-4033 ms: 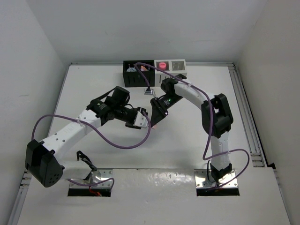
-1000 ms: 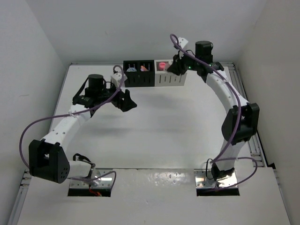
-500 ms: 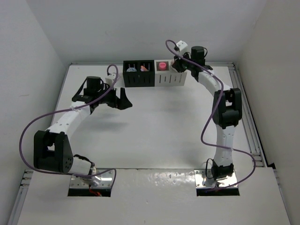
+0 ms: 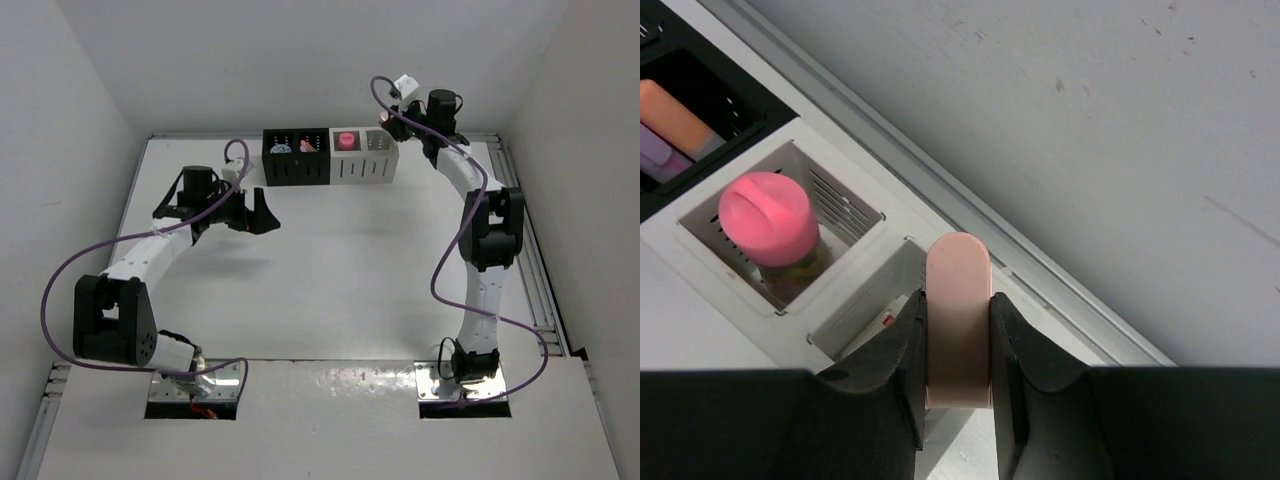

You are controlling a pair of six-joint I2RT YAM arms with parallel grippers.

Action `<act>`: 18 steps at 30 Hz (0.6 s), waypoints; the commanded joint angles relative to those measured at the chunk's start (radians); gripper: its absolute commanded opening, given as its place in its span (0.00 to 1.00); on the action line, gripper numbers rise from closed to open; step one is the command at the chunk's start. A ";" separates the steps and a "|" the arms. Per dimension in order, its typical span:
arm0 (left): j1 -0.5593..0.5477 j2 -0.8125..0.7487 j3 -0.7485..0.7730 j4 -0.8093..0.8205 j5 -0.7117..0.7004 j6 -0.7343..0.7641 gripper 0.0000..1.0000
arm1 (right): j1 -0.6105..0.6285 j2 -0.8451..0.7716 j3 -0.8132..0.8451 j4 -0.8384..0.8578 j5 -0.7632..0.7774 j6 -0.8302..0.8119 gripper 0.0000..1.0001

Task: Sort the stationery into containers
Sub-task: Place the stationery into the container

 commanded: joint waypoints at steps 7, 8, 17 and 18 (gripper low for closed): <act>0.054 0.033 0.032 0.049 0.019 -0.030 1.00 | -0.009 0.046 0.030 0.080 -0.142 -0.017 0.00; 0.056 0.033 0.029 0.052 0.019 -0.029 1.00 | -0.010 0.051 0.034 0.079 -0.157 -0.015 0.00; 0.065 0.053 0.031 0.069 0.046 -0.039 1.00 | -0.003 0.064 0.029 0.053 -0.173 -0.064 0.00; 0.065 0.056 0.031 0.070 0.049 -0.039 1.00 | -0.004 0.070 0.030 0.051 -0.166 -0.072 0.01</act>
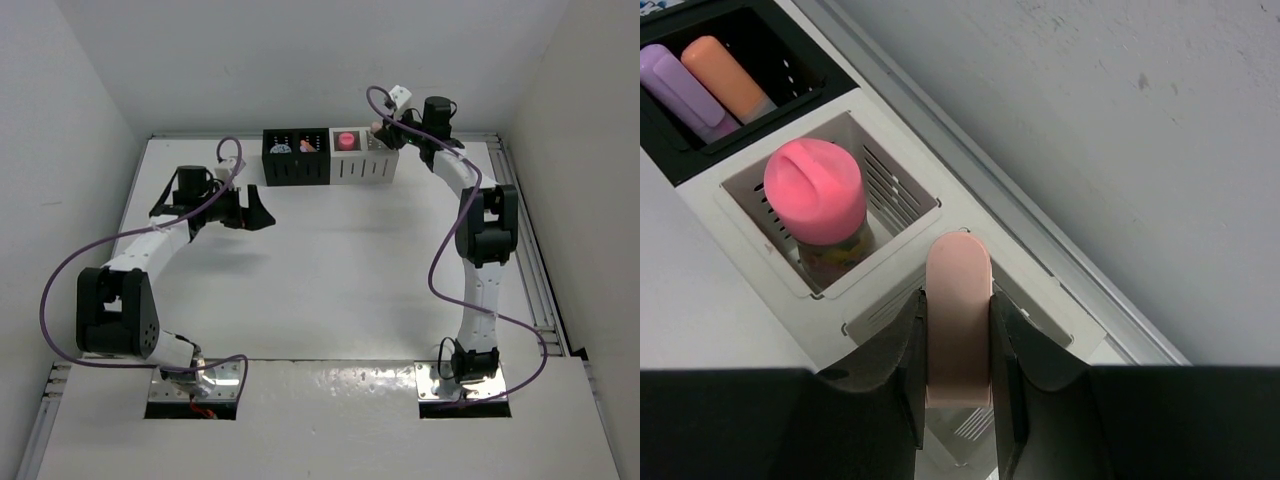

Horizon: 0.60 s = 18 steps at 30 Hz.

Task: Sort the stationery into containers
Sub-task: Place the stationery into the container

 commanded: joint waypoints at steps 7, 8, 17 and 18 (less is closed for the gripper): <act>0.011 0.017 0.034 0.055 0.027 -0.009 1.00 | 0.009 0.021 0.024 0.006 -0.026 -0.062 0.11; 0.010 0.016 0.035 0.057 0.025 -0.006 1.00 | 0.008 0.022 0.023 0.006 -0.025 -0.061 0.14; 0.010 -0.016 0.031 0.052 -0.028 0.000 1.00 | 0.020 0.015 0.030 0.051 0.006 -0.003 0.64; 0.011 -0.022 0.029 0.057 -0.033 0.002 1.00 | 0.020 0.009 0.041 0.052 0.008 0.016 0.66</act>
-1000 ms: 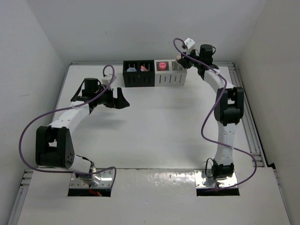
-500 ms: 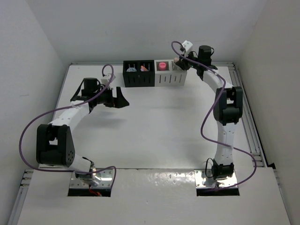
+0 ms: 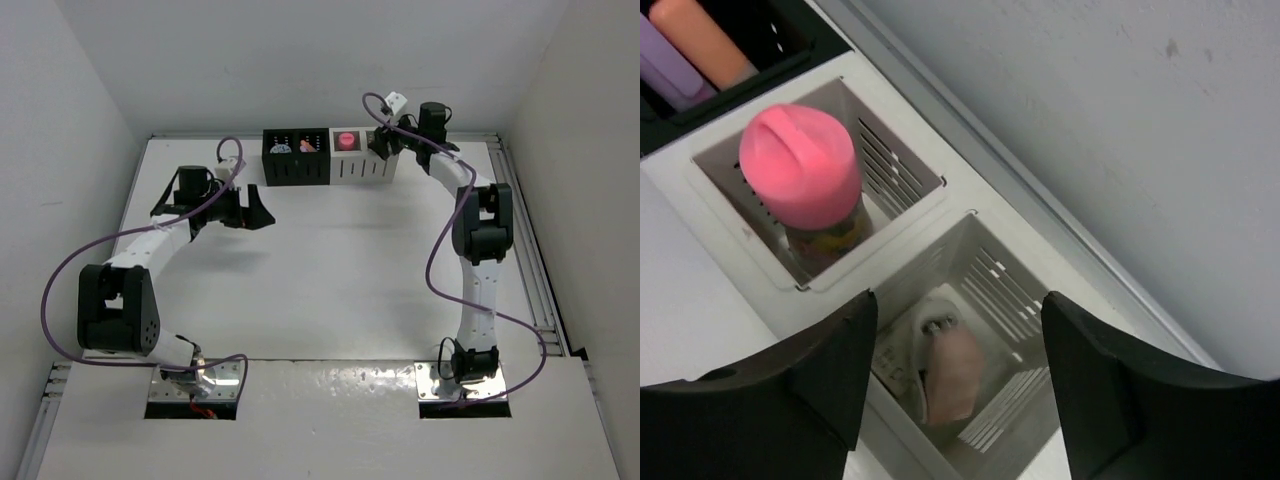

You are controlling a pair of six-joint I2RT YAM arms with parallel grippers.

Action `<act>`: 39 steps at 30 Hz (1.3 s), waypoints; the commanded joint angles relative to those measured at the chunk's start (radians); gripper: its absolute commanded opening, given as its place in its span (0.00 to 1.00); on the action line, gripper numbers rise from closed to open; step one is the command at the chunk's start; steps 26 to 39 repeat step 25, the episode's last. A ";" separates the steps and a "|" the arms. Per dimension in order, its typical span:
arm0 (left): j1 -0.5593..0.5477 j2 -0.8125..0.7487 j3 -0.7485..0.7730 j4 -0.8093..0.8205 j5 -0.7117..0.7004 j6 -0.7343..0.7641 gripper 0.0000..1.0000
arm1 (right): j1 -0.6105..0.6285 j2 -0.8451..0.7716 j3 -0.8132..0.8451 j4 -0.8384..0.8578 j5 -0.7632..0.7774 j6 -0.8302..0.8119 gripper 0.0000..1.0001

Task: Sort the stationery into containers
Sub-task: Place the stationery into the container

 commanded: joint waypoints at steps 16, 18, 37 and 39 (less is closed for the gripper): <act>0.083 -0.077 0.213 -0.292 -0.356 0.172 1.00 | -0.035 -0.630 -0.262 -0.527 0.222 0.394 0.99; 0.098 -0.119 0.155 -0.272 -0.399 0.170 1.00 | -0.058 -0.748 -0.379 -0.579 0.262 0.386 0.99; 0.125 -0.226 0.006 -0.194 -0.448 0.147 1.00 | -0.162 -1.068 -0.900 -0.528 0.303 0.400 0.99; 0.125 -0.226 0.006 -0.194 -0.448 0.147 1.00 | -0.162 -1.068 -0.900 -0.528 0.303 0.400 0.99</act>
